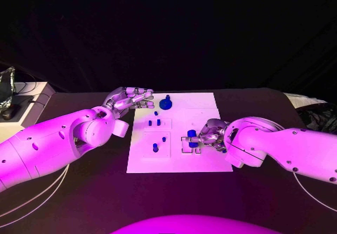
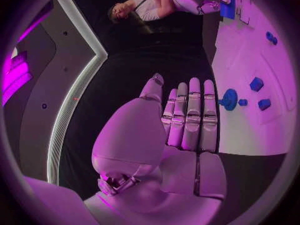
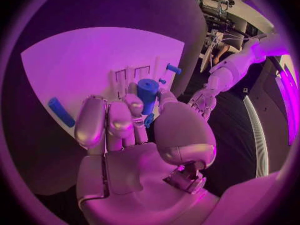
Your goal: Assemble the parts on the task board
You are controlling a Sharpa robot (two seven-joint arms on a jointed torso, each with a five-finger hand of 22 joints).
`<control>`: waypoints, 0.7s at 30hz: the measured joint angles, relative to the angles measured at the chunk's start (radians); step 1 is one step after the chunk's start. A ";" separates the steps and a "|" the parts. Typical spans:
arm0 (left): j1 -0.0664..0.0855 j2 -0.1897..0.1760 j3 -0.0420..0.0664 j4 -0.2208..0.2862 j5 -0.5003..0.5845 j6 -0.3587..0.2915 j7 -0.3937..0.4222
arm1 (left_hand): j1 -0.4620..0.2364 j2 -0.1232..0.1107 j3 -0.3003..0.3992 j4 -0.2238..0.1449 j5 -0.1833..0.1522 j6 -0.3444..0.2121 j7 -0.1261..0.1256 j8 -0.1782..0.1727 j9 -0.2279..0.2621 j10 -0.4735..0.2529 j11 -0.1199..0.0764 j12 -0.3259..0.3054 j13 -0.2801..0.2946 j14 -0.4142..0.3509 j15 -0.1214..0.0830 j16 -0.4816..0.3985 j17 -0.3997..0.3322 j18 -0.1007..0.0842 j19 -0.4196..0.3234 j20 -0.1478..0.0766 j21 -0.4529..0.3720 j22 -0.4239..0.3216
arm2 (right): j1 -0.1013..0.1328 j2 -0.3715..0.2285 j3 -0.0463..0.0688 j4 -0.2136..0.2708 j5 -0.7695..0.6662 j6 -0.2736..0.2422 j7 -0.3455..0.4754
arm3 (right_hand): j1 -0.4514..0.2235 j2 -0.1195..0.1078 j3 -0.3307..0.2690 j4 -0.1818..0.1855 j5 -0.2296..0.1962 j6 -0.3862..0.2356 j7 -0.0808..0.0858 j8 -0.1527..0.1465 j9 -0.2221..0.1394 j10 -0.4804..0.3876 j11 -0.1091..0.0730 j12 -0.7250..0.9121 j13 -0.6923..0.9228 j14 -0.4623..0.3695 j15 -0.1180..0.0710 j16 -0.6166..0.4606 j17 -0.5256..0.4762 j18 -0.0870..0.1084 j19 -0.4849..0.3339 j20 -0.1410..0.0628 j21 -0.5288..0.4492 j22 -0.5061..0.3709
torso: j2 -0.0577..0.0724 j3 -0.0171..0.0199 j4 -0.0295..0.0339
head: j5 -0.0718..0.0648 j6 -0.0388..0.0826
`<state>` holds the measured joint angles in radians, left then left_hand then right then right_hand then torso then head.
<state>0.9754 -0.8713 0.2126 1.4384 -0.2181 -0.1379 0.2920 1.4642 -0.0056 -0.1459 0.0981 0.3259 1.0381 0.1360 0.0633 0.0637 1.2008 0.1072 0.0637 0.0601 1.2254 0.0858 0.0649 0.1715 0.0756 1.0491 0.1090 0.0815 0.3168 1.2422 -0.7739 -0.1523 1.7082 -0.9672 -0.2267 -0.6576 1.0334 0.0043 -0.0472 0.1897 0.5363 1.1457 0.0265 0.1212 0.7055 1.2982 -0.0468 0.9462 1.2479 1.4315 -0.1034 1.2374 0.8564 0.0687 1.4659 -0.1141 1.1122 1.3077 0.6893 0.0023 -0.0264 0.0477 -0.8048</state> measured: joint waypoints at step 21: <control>0.000 0.004 0.000 -0.001 0.002 0.005 -0.002 | 0.000 0.000 0.003 0.003 0.000 0.000 0.000 0.000 0.000 -0.004 0.004 0.000 0.000 0.000 0.000 0.000 0.000 0.000 0.000 0.000 0.005 -0.003 | -0.015 0.032 -0.004 -0.031 0.005 -0.006 0.000 | 0.000 0.000 -0.010 -0.012 -0.007 0.007 0.000 -0.008 -0.018 0.002 0.002 0.000 0.000 0.000 0.000 -0.004 0.000 0.000 0.000 0.000 0.000 0.000 | -0.001 0.0000 -0.0021 | 0.008 -0.006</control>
<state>0.9754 -0.8671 0.2125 1.4371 -0.2166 -0.1333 0.2900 1.4642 -0.0056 -0.1432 0.1008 0.3259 1.0381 0.1360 0.0633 0.0637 1.1970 0.1109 0.0637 0.0601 1.2254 0.0858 0.0649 0.1714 0.0756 1.0491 0.1090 0.0861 0.3139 1.2277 -0.7420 -0.1559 1.6770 -0.9625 -0.2323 -0.6580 1.0331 0.0039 -0.0573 0.1776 0.5297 1.1526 0.0267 0.1133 0.6879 1.3002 -0.0449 0.9462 1.2477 1.4316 -0.1032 1.2334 0.8562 0.0686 1.4659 -0.1141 1.1121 1.3075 0.6888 0.0023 -0.0285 0.0558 -0.8109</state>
